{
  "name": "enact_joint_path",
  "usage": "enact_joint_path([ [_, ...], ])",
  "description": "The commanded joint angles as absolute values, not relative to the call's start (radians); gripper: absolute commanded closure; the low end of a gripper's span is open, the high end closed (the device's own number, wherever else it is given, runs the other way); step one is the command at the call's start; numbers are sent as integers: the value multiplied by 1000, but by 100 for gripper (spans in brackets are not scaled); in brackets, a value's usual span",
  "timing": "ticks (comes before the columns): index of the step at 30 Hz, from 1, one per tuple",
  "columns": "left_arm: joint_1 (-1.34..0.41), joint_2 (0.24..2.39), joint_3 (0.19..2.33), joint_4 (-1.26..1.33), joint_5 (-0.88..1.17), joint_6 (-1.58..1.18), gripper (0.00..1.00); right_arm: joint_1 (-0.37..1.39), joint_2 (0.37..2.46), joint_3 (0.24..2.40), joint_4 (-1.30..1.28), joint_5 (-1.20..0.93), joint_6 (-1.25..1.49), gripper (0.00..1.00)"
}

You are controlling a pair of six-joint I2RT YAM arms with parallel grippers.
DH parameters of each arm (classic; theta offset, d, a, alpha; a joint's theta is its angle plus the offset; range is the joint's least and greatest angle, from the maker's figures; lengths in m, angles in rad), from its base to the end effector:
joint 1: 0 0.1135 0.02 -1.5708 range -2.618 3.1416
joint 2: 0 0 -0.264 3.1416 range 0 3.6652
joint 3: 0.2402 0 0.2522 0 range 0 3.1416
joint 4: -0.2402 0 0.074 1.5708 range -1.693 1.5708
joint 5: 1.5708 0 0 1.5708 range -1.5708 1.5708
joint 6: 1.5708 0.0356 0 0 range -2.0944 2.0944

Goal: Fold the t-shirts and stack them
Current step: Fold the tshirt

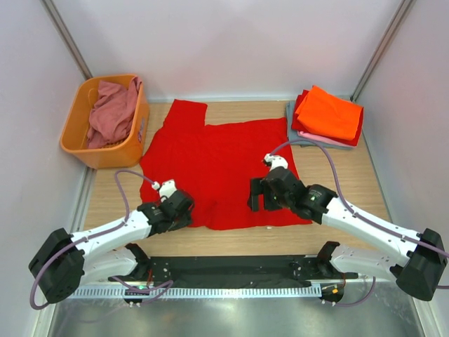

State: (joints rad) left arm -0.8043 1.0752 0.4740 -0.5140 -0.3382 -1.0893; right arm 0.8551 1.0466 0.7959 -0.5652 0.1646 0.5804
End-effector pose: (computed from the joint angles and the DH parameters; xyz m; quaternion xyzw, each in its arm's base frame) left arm 0.1318 -0.1198 0.1600 -0.1740 0.9451 -0.0849 0.2631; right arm 0.1454 0.1583 0.2599 -0.0968 0.9219 0.1840 0.3269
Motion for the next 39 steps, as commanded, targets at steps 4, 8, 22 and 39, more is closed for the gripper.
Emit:
enact_joint_path([
  [4, -801, 1042, 498, -529, -360, -1094, 56, 851, 1023, 785, -545, 179, 601, 13],
  [8, -802, 1020, 505, -554, -371, -1091, 59, 851, 1031, 779, -541, 173, 601, 13],
  [22, -802, 1023, 509, -564, -379, -1081, 100, 851, 1020, 770, -541, 195, 609, 13],
  [39, -847, 628, 586, -916, -255, -1180, 100, 850, 818, 730, -724, 488, 842, 0],
])
